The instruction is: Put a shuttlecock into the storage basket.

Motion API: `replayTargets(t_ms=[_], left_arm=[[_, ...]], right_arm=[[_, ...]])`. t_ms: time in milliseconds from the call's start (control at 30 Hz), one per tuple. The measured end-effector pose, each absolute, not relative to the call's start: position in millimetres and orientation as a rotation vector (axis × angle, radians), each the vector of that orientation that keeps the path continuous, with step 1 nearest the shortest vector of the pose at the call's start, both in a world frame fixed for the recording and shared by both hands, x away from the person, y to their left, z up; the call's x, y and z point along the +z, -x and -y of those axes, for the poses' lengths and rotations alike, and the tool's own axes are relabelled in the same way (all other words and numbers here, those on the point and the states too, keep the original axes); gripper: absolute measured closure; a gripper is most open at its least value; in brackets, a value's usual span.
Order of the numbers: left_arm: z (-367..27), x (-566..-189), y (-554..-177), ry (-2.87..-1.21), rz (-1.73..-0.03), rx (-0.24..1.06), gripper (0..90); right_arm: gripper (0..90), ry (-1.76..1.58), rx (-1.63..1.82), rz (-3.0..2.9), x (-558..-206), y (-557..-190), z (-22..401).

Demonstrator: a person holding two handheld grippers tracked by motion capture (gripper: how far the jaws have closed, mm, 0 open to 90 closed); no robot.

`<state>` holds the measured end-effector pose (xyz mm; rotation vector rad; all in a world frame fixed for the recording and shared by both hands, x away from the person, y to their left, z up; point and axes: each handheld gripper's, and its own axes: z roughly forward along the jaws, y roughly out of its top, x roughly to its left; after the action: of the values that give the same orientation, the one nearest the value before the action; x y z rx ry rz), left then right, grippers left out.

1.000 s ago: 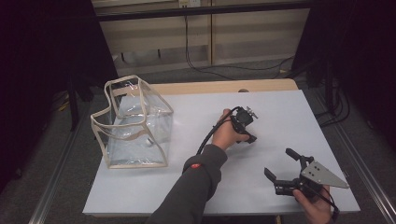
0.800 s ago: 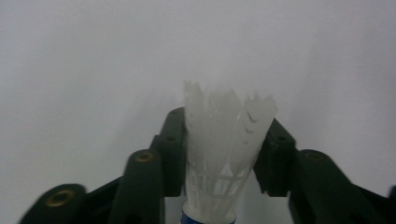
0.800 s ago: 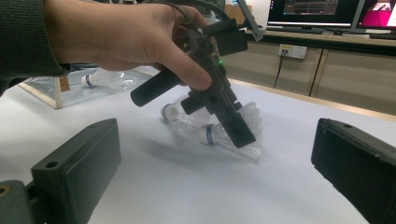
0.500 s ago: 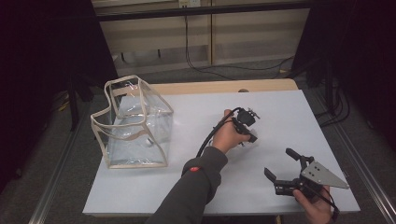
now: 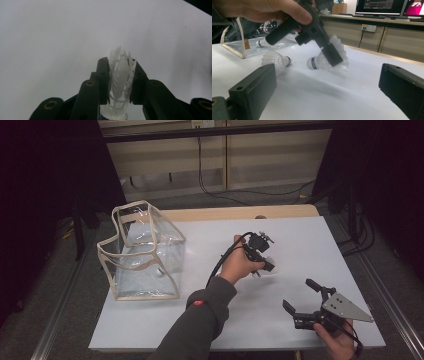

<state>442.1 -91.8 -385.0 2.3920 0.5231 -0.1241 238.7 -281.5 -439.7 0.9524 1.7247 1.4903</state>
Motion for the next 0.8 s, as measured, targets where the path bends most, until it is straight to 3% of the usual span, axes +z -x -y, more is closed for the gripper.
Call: replayTargets(t_ms=[800], left_arm=[[44.7,-332.8,-438.0,-2.304,-0.617,-0.171,75.3]], right_arm=[[1.3,-0.954,1.486,-1.727,-439.4,-238.2,280.6]])
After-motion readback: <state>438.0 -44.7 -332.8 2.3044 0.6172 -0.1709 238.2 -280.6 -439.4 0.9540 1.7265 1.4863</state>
